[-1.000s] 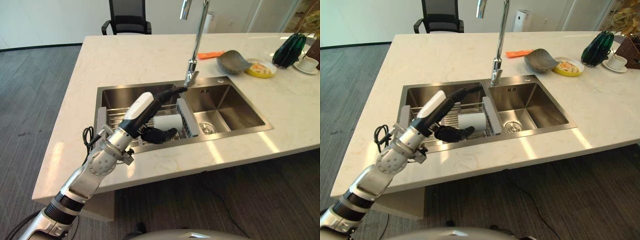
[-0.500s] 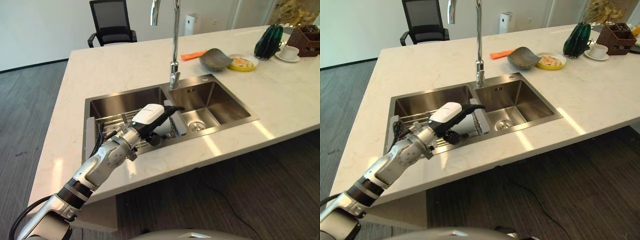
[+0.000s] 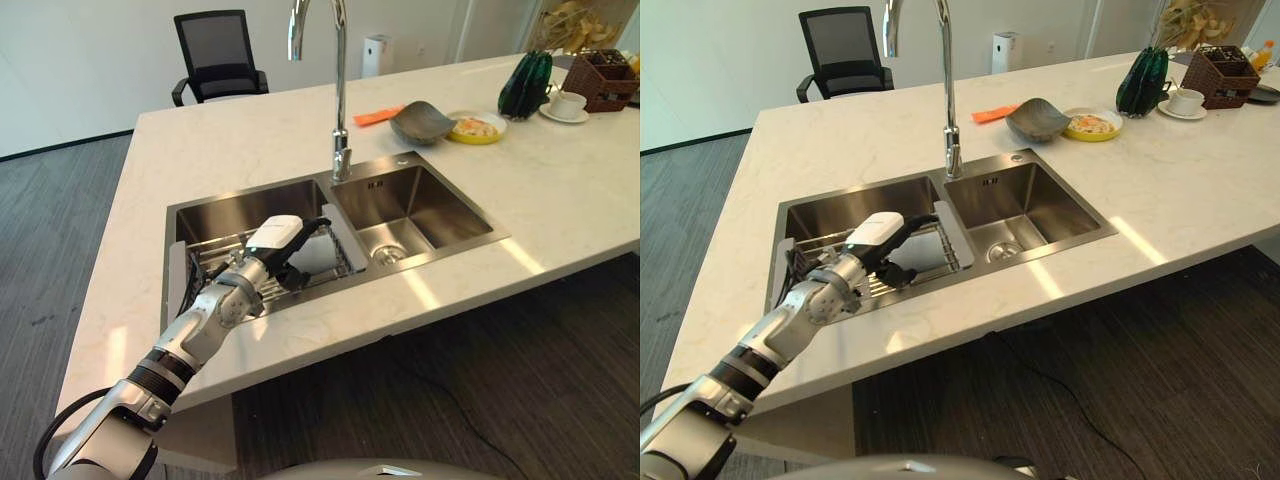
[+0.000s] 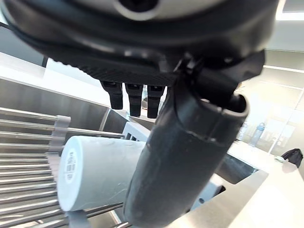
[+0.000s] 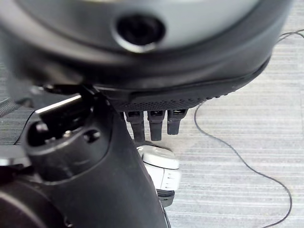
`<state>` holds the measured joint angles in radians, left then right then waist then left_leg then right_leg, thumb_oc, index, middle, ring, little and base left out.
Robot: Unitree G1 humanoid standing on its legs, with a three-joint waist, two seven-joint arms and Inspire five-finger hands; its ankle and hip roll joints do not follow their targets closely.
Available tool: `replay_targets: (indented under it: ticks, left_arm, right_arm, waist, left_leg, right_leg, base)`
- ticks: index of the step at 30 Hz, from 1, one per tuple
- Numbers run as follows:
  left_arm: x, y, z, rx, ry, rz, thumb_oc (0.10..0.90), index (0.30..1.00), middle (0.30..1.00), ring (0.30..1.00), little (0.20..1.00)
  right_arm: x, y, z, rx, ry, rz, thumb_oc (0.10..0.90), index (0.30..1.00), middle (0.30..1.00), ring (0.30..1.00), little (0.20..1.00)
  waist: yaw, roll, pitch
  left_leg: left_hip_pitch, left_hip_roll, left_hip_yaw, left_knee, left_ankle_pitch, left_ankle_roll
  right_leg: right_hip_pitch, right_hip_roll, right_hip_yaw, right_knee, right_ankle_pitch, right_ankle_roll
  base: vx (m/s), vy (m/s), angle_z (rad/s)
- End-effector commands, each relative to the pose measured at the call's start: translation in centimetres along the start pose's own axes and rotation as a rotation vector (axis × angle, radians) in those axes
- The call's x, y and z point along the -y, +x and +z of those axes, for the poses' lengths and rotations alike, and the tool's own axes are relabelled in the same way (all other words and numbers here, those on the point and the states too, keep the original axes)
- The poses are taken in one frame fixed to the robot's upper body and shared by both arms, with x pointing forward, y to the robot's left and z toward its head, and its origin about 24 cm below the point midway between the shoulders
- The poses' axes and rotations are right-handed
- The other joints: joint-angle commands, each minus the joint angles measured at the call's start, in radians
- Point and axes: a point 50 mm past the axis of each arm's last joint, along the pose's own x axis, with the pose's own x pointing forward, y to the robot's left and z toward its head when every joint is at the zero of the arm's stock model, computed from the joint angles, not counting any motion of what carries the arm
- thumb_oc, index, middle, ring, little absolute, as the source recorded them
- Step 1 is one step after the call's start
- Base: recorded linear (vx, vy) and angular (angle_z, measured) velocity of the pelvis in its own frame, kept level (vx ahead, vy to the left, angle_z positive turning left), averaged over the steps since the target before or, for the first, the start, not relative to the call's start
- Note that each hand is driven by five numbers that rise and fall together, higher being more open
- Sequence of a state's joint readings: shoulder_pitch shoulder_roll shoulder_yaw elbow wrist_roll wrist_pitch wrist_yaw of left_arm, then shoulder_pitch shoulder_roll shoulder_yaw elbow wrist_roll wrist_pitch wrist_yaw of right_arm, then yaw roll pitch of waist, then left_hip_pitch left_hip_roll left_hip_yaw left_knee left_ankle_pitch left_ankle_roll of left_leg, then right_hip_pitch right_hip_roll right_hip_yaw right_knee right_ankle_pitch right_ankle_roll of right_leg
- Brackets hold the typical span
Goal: Place the dishes in the dishwasher.
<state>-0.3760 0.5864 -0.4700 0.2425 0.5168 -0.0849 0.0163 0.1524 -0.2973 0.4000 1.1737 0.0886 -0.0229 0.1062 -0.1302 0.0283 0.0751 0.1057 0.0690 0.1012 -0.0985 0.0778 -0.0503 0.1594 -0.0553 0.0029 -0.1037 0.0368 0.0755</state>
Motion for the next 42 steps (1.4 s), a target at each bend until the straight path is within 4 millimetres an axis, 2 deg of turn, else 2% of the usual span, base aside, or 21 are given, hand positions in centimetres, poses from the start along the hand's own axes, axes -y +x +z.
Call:
replay_targets:
  ticks: [1,4,10,18,22,24,25,26,27,31,32,33,34,35,36,39,41,42]
  left_arm:
    - [-7.2,3.4,3.2,0.128,0.124,0.245,0.8,0.9,0.9,0.9,0.9]
    - [-6.5,3.9,2.7,0.074,0.111,0.214,0.8,0.9,0.9,0.9,0.9]
    - [-5.7,4.3,2.9,0.044,0.101,0.188,0.8,0.9,0.9,0.9,0.9]
    - [-4.6,5.5,4.0,0.057,0.114,0.138,0.8,0.9,0.9,0.9,0.9]
    - [-2.8,6.3,3.6,-0.004,0.117,0.067,0.8,0.9,0.9,0.9,0.9]
    - [-2.6,6.4,3.4,-0.016,0.118,0.058,0.8,0.9,0.9,0.9,0.9]
    - [-2.1,6.6,3.1,-0.041,0.122,0.033,0.8,0.9,0.9,0.9,0.9]
    - [-1.6,6.7,1.6,-0.118,0.115,0.007,0.8,0.9,0.9,0.9,0.9]
    - [-1.4,6.7,1.2,-0.141,0.114,-0.002,0.8,0.9,0.9,0.9,0.9]
    - [-1.0,6.5,-0.5,-0.216,0.11,-0.03,0.8,0.9,0.9,0.9,0.9]
    - [-1.8,5.9,-2.3,-0.278,0.101,-0.011,0.8,0.9,0.9,0.9,0.9]
    - [-1.5,5.4,-3.3,-0.318,0.115,-0.029,0.8,0.9,0.9,0.9,0.9]
    - [-1.6,5.4,-3.3,-0.319,0.116,-0.028,0.8,0.9,0.9,0.9,0.9]
    - [-1.1,5.1,-4.2,-0.357,0.12,-0.054,0.571,0.556,0.556,0.556,0.556]
    - [-1.1,5.2,-4.2,-0.356,0.12,-0.053,0.4,0.3,0.3,0.3,0.3]
    - [-1.5,5.0,-4.6,-0.365,0.135,-0.058,0.4,0.3,0.3,0.3,0.3]
    - [-1.4,4.2,-5.9,-0.413,0.085,-0.046,0.4,0.3,0.3,0.3,0.3]
    - [-1.4,4.2,-5.9,-0.413,0.085,-0.046,0.4,0.3,0.3,0.3,0.3]
  right_arm:
    - [0.3,0.6,6.1,0.183,0.015,-0.033,0.8,0.9,0.9,0.9,0.9]
    - [0.1,0.6,6.3,0.181,0.011,-0.027,0.8,0.9,0.9,0.9,0.9]
    - [-0.5,0.7,6.2,0.168,0.01,-0.004,0.8,0.9,0.9,0.9,0.9]
    - [-0.2,0.7,6.4,0.164,-0.004,-0.006,0.8,0.9,0.9,0.9,0.9]
    - [-0.2,0.8,6.8,0.164,-0.012,-0.006,0.8,0.9,0.9,0.9,0.9]
    - [-0.1,0.8,6.8,0.163,-0.014,-0.008,0.8,0.9,0.9,0.9,0.9]
    - [0.0,0.8,6.8,0.16,-0.015,-0.01,0.8,0.9,0.9,0.9,0.9]
    - [0.1,0.8,7.0,0.156,-0.02,-0.012,0.8,0.9,0.9,0.9,0.9]
    - [0.2,0.8,7.0,0.152,-0.026,-0.013,0.8,0.9,0.9,0.9,0.9]
    - [0.3,0.8,7.1,0.145,-0.037,-0.013,0.8,0.9,0.9,0.9,0.9]
    - [1.7,0.4,3.6,0.071,-0.004,-0.015,0.8,0.9,0.9,0.9,0.9]
    - [1.1,0.6,5.4,0.12,-0.039,-0.008,0.8,0.9,0.9,0.9,0.9]
    - [1.0,0.6,5.5,0.121,-0.04,-0.008,0.8,0.9,0.9,0.9,0.9]
    - [1.2,0.6,5.5,0.12,-0.046,-0.014,0.8,0.9,0.9,0.9,0.9]
    - [1.2,0.6,5.5,0.12,-0.046,-0.014,0.8,0.9,0.9,0.9,0.9]
    - [1.3,0.6,5.0,0.105,-0.033,-0.015,0.8,0.9,0.9,0.9,0.9]
    - [1.4,0.5,4.8,0.099,-0.033,-0.021,0.8,0.9,0.9,0.9,0.9]
    - [1.5,0.5,4.8,0.099,-0.034,-0.021,0.8,0.9,0.9,0.9,0.9]
  waist:
    - [0.017,-0.024,0.001]
    - [0.017,-0.026,0.001]
    - [0.018,-0.03,0.003]
    - [0.011,-0.027,0.007]
    - [0.005,-0.022,0.009]
    - [0.003,-0.02,0.009]
    - [0.001,-0.018,0.009]
    - [-0.001,-0.013,0.01]
    - [-0.003,-0.011,0.009]
    - [-0.004,-0.005,0.011]
    - [-0.018,-0.001,0.016]
    - [-0.015,0.0,0.016]
    - [-0.016,-0.001,0.017]
    - [-0.018,0.0,0.018]
    - [-0.018,0.0,0.018]
    - [-0.015,0.0,0.016]
    - [-0.013,-0.001,0.016]
    - [-0.013,0.0,0.016]
  left_leg:
    - [0.046,-0.021,0.039,0.011,-0.074,-0.013]
    - [0.046,-0.022,0.035,0.011,-0.074,-0.013]
    - [0.047,-0.021,0.03,0.011,-0.075,-0.012]
    - [0.045,-0.021,0.03,0.011,-0.075,-0.012]
    - [0.044,-0.022,0.03,0.011,-0.074,-0.012]
    - [0.044,-0.022,0.031,0.011,-0.074,-0.012]
    - [0.044,-0.022,0.032,0.011,-0.074,-0.012]
    - [0.044,-0.022,0.033,0.011,-0.073,-0.013]
    - [0.05,-0.023,0.032,0.011,-0.084,-0.012]
    - [0.044,-0.021,0.036,0.011,-0.071,-0.013]
    - [0.054,-0.021,0.04,0.011,-0.083,-0.015]
    - [0.053,-0.02,0.042,0.011,-0.083,-0.016]
    - [0.053,-0.02,0.042,0.011,-0.083,-0.016]
    - [0.053,-0.02,0.042,0.011,-0.082,-0.016]
    - [0.053,-0.02,0.042,0.011,-0.082,-0.016]
    - [0.053,-0.02,0.041,0.011,-0.082,-0.017]
    - [0.053,-0.02,0.04,0.011,-0.082,-0.017]
    - [0.054,-0.02,0.04,0.011,-0.082,-0.017]
  right_leg:
    - [-0.011,0.008,-0.003,0.016,-0.038,0.035]
    - [-0.011,0.012,-0.003,0.016,-0.039,0.033]
    - [-0.013,0.015,-0.005,0.016,-0.04,0.029]
    - [-0.014,0.016,-0.005,0.016,-0.039,0.028]
    - [-0.017,0.017,-0.006,0.016,-0.04,0.027]
    - [-0.017,0.017,-0.005,0.016,-0.04,0.026]
    - [-0.018,0.016,-0.004,0.016,-0.04,0.026]
    - [-0.02,0.017,-0.004,0.016,-0.039,0.027]
    - [-0.013,0.016,-0.004,0.016,-0.05,0.029]
    - [-0.023,0.018,-0.002,0.016,-0.037,0.027]
    - [-0.017,0.018,0.0,0.016,-0.047,0.031]
    - [-0.018,0.018,0.0,0.016,-0.046,0.03]
    - [-0.018,0.018,0.0,0.016,-0.047,0.03]
    - [-0.019,0.019,0.002,0.016,-0.046,0.03]
    - [-0.019,0.019,0.002,0.016,-0.046,0.03]
    - [-0.019,0.02,0.0,0.016,-0.046,0.029]
    - [-0.018,0.02,-0.003,0.016,-0.045,0.029]
    - [-0.018,0.02,-0.003,0.016,-0.045,0.029]
  base:
    - [0.0,0.0,0.0]
    - [0.0,0.0,0.0]
    - [0.0,0.0,0.0]
    - [0.0,0.0,0.0]
    - [0.0,0.0,0.0]
    - [0.0,0.0,0.0]
    - [0.0,0.0,0.0]
    - [0.04,-0.005,0.0]
    - [0.03,-0.008,-0.01]
    - [-0.02,-0.006,-0.01]
    - [0.02,0.001,-0.03]
    - [0.02,0.004,-0.07]
    - [-0.01,-0.01,-0.09]
    - [-0.01,-0.007,-0.1]
    - [-0.01,-0.009,-0.06]
    - [0.0,0.0,0.0]
    - [0.0,0.0,0.0]
    - [0.0,0.0,0.0]
